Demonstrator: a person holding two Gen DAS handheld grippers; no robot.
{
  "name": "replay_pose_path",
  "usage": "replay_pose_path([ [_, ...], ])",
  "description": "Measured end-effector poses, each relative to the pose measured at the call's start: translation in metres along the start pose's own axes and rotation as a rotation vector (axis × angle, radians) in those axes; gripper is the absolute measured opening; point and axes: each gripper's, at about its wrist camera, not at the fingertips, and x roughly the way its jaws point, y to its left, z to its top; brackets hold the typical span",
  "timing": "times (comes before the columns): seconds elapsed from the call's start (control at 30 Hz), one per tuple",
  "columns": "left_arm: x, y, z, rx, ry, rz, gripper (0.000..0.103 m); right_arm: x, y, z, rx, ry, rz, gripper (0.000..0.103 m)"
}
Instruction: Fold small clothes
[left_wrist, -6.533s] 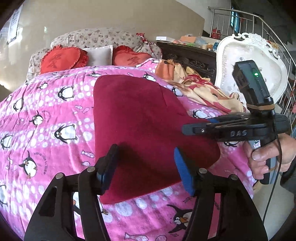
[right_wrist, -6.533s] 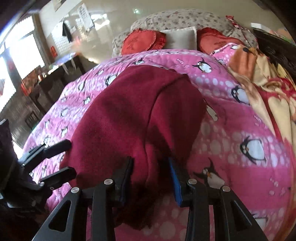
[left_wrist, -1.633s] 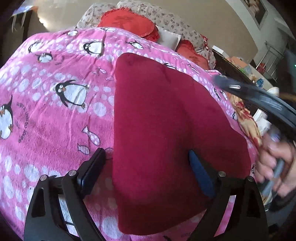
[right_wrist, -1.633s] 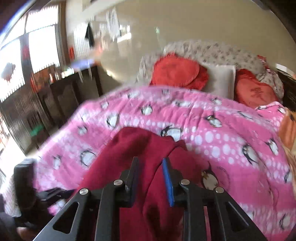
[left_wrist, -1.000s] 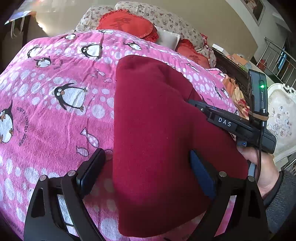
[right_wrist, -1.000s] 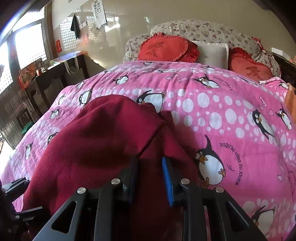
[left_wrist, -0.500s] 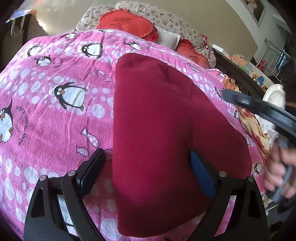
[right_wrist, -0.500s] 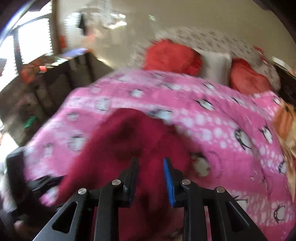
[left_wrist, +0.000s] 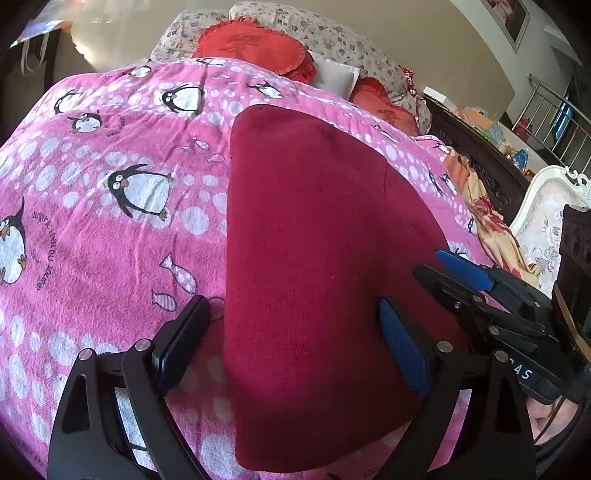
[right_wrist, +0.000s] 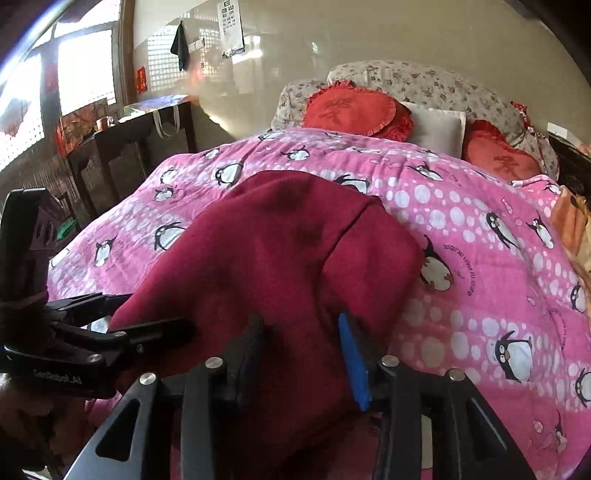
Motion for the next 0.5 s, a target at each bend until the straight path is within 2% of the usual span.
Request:
replay_pose_path([
  [0.1,0.0004,-0.0002,0.0002,0.001,0.000,0.002,0.093,-0.0034,0.0010,0.0006,0.000,-0.015,0.014,0.047],
  [0.17,0.0002,0.0013,0.0005,-0.005,-0.001,-0.001,0.093,-0.0043,0.0026,0.0011,-0.002,-0.012,0.048,0.064],
  [0.27,0.0011,0.0020,0.0006,-0.006,0.002,-0.001,0.093,-0.0043,0.0026,0.0003,-0.004,-0.014,0.071,0.067],
  [0.33,0.0014,0.0009,0.0005,0.001,0.002,0.005,0.093,-0.0039,0.0015,-0.0021,-0.005,-0.016,0.133,0.084],
  [0.5,0.0031,0.0027,0.0021,0.000,0.004,0.005,0.093,-0.0008,0.0012,-0.0074,0.004,-0.023,0.129,0.084],
])
